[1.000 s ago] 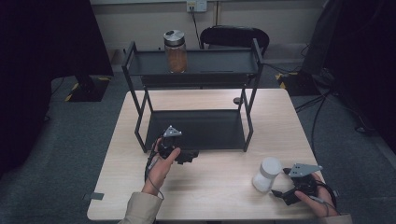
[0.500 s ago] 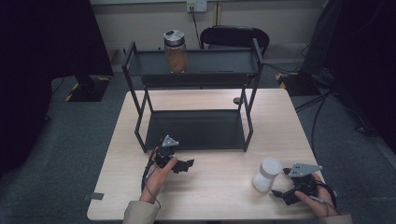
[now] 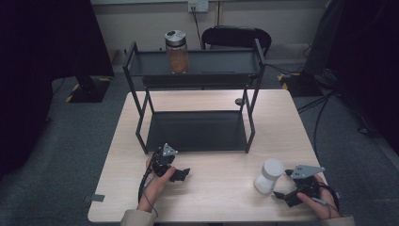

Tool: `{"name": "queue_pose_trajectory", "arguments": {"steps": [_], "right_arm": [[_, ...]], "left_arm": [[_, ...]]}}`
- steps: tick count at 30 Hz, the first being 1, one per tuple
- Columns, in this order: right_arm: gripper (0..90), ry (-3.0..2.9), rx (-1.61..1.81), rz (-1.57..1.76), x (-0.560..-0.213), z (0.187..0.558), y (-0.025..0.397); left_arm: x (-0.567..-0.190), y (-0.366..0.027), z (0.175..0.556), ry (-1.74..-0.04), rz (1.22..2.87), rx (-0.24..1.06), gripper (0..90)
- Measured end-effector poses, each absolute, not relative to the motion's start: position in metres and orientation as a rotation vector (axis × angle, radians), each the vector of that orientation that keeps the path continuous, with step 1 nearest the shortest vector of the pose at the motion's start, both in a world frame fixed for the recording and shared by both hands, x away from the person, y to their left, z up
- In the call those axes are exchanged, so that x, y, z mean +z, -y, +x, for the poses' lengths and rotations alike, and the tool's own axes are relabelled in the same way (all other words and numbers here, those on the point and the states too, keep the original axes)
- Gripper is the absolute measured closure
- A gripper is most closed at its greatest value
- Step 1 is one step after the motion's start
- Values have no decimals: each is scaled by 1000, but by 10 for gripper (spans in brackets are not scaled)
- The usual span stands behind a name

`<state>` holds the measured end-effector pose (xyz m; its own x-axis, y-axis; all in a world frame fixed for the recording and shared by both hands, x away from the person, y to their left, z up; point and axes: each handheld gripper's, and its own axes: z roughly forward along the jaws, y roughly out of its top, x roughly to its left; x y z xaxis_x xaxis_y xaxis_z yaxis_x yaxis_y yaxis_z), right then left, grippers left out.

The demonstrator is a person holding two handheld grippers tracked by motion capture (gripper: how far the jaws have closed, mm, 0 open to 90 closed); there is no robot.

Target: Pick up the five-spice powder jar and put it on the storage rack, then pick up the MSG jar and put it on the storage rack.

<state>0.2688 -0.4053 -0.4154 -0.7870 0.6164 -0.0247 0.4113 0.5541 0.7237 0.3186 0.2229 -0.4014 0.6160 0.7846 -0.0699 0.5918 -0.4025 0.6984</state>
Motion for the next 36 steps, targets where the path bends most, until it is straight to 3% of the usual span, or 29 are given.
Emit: {"name": "queue_pose_trajectory", "arguments": {"steps": [11,36], "right_arm": [[0,-2516,1065,853,-415,269,405],[0,-2515,1063,855,-415,269,405]], "left_arm": [[-408,-216,311,-1032,2198,410,1],[-419,-222,301,-1009,2141,445,0]]}}
